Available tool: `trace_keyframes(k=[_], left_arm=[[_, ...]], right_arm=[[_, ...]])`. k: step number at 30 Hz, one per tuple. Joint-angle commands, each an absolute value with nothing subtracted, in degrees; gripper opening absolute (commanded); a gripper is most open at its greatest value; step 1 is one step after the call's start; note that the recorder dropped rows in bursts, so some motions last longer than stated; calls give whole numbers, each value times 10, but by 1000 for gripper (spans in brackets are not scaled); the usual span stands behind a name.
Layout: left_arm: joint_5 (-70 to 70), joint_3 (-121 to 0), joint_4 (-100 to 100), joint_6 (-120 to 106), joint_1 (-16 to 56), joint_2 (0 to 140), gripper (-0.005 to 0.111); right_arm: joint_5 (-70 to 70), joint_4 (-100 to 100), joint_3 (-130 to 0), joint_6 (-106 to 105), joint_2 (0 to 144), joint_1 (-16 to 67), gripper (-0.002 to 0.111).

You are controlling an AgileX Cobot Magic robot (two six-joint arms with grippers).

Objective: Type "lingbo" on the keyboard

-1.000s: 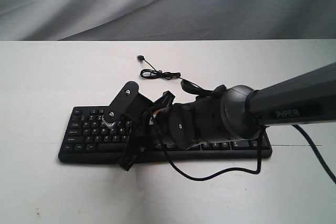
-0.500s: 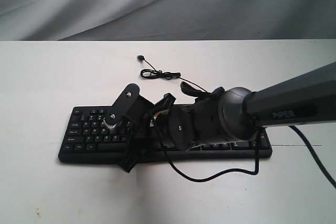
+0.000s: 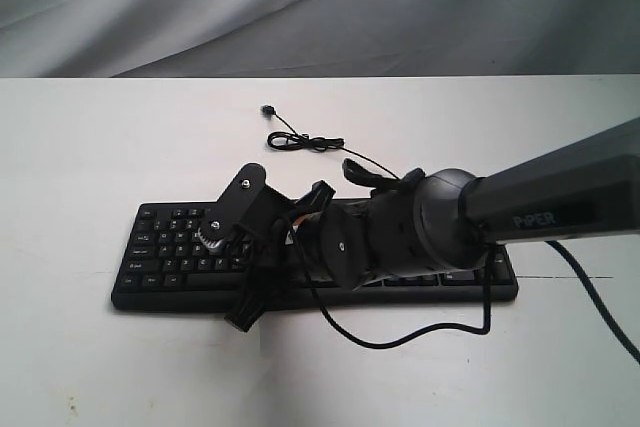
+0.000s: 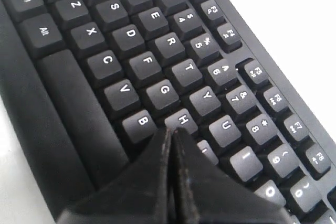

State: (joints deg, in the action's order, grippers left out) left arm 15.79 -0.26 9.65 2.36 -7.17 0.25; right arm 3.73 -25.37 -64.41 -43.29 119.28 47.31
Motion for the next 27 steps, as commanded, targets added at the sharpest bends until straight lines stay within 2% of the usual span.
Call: trace_keyframes(k=[1,20,27], left_arm=[[152,0,95,26,-67,0,0],[152,0,95,26,-67,0,0],[152,0,95,26,-67,0,0]], right_arm=[[38,-255,-641,-430,1198,475,0],[27,-235,-641,-435,1166,473,0],[14,-227,-689,-435,1181,473,0]])
